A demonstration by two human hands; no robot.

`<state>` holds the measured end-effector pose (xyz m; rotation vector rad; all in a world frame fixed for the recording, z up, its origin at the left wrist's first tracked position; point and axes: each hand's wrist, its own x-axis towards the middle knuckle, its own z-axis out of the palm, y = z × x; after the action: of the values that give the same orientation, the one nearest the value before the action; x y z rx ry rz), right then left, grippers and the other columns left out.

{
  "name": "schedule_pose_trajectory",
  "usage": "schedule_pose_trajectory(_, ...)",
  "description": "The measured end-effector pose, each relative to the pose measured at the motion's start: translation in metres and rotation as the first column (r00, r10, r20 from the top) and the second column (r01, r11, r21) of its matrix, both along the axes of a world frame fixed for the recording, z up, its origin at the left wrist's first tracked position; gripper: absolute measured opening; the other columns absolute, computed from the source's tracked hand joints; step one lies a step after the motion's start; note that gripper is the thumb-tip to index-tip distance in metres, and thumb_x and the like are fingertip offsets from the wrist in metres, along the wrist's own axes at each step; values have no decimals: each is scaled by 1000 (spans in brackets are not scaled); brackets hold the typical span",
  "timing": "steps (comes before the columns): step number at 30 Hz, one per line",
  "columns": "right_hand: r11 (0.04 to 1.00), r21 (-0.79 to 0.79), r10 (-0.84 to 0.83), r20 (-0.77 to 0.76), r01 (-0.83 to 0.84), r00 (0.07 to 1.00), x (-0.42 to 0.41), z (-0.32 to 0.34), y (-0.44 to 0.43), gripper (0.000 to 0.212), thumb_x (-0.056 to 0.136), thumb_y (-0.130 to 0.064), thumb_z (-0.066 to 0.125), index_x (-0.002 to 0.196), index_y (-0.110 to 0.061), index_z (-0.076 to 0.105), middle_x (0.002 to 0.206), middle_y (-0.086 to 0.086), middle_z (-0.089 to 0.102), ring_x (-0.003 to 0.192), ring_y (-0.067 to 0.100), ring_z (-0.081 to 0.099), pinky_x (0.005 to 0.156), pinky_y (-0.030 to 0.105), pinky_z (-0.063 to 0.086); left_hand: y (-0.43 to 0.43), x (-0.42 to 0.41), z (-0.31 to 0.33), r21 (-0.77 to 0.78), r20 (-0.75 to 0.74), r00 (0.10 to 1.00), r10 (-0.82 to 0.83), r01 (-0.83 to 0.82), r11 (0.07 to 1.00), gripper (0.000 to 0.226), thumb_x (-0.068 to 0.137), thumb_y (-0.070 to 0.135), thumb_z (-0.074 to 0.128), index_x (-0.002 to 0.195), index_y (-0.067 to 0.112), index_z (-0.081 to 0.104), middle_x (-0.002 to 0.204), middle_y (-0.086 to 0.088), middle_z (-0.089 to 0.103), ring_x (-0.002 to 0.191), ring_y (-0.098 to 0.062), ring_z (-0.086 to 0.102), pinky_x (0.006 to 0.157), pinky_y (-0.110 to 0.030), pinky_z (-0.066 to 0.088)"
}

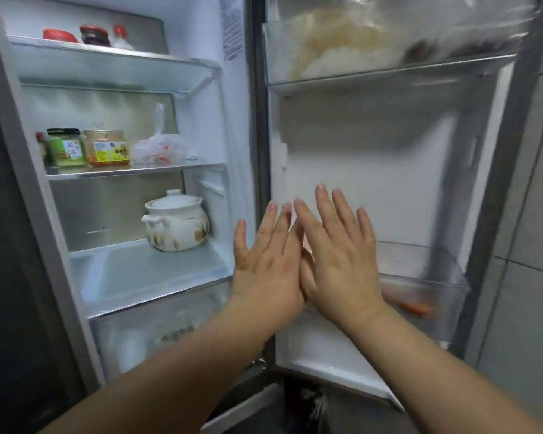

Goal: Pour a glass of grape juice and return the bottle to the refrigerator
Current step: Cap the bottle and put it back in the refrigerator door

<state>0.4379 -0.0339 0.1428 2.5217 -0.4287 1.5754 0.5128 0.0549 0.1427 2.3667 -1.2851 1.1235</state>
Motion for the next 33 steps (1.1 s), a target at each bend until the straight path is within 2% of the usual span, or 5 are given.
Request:
schedule_pose_trajectory(5, 974, 18, -224, 14, 224, 974, -101, 16, -74, 64, 84, -36, 47, 146, -19, 41, 157, 15, 29, 146, 31, 21, 115, 50, 10, -65, -88, 1, -12, -79, 976, -204, 203, 979, 66, 80, 43, 36, 140, 16, 49, 147, -4, 48, 143, -22, 32, 113, -54, 6)
schedule_pose_trajectory(12, 923, 26, -376, -150, 384, 915, -174, 6, -146, 75, 80, -30, 69, 147, -17, 39, 158, 19, 24, 146, 36, 18, 113, 59, 22, -124, -160, -15, 27, -90, 974, -210, 213, 977, 64, 83, 51, 40, 133, 14, 57, 140, -7, 54, 139, -26, 38, 113, -55, 6)
schedule_pose_trajectory(16, 918, 86, -360, -224, 387, 905, -177, -1, -170, 76, 80, -33, 69, 148, -18, 39, 158, 21, 23, 145, 41, 21, 112, 59, 23, -142, -168, -29, 94, -132, 982, -137, 150, 984, 59, 83, 48, 32, 113, 14, 70, 114, -7, 70, 133, -29, 47, 115, -52, -6)
schedule_pose_trajectory(24, 959, 145, -197, -283, 245, 939, -165, -16, -183, 84, 95, -42, 50, 155, -19, -4, 164, 3, 1, 150, 27, -3, 118, 48, -1, -138, -166, -36, -7, -43, 981, -191, 191, 981, 37, 83, 40, 39, 71, 20, 68, 66, 3, 66, 122, -28, 58, 115, -49, 1)
schedule_pose_trajectory(33, 980, -44, -195, -61, 193, 979, -168, -39, -139, 70, 88, -47, 41, 151, -19, 24, 156, 7, 33, 145, 28, 18, 112, 50, 13, -66, -140, -49, -100, 133, 956, -261, 275, 956, 23, 80, 39, 53, 68, 22, 63, 69, 5, 65, 124, -25, 56, 112, -51, 16)
